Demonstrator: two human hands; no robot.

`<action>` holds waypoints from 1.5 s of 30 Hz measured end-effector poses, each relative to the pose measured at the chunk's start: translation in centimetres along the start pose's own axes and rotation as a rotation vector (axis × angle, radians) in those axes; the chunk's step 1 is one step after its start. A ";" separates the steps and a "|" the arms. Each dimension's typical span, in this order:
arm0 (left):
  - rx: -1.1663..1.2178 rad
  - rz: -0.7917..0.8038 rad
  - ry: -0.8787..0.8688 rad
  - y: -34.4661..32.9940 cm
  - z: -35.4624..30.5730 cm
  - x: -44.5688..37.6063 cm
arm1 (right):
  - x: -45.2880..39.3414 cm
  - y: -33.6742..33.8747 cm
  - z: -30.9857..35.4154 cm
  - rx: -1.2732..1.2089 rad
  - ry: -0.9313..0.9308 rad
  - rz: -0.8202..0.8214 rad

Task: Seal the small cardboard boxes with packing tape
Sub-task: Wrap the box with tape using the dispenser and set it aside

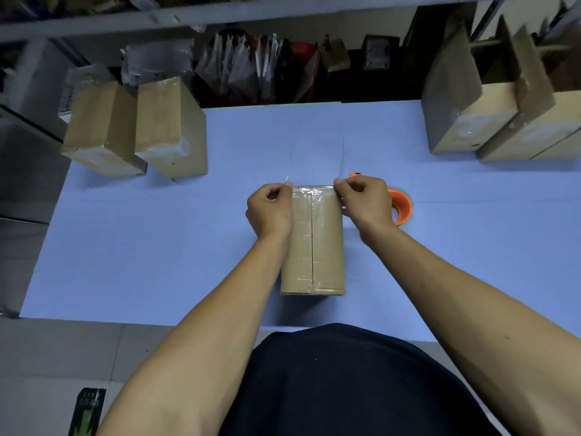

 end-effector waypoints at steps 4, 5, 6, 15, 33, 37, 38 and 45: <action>0.018 0.000 -0.094 0.3 -2.0 0.2 | 0.4 0.2 2.4 0.001 0.040 -0.095; 0.045 -0.007 -0.119 0.3 -2.7 0.2 | 0.4 0.3 3.2 -0.028 0.055 -0.132; 0.075 -0.020 -0.142 0.4 -3.5 0.1 | 0.4 0.4 4.1 -0.066 0.071 -0.162; 0.236 -0.156 -0.225 0.6 -5.3 -0.5 | 0.0 -1.0 7.2 -0.261 0.118 -0.211; 0.171 0.248 0.015 -2.6 -3.4 0.2 | 0.0 -1.7 6.2 0.053 0.093 -0.077; 0.073 0.219 -0.020 -2.5 -3.9 0.0 | 0.2 -2.0 6.6 0.075 0.125 -0.087; 0.043 0.183 -0.047 -2.5 -4.1 0.1 | 0.2 -1.8 6.5 0.066 0.132 -0.107; 0.163 0.142 -0.041 -2.6 -4.4 -0.2 | -0.1 -1.3 5.6 -0.104 0.064 -0.096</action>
Point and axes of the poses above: each hand's wrist, its own x-axis away from the middle knuckle, its own y-axis out of the back of the hand, z = x × y, the point moved 3 cm from there along -x, towards the middle knuckle, and after that the axes turned 3 degrees about x, right-handed, at the moved point
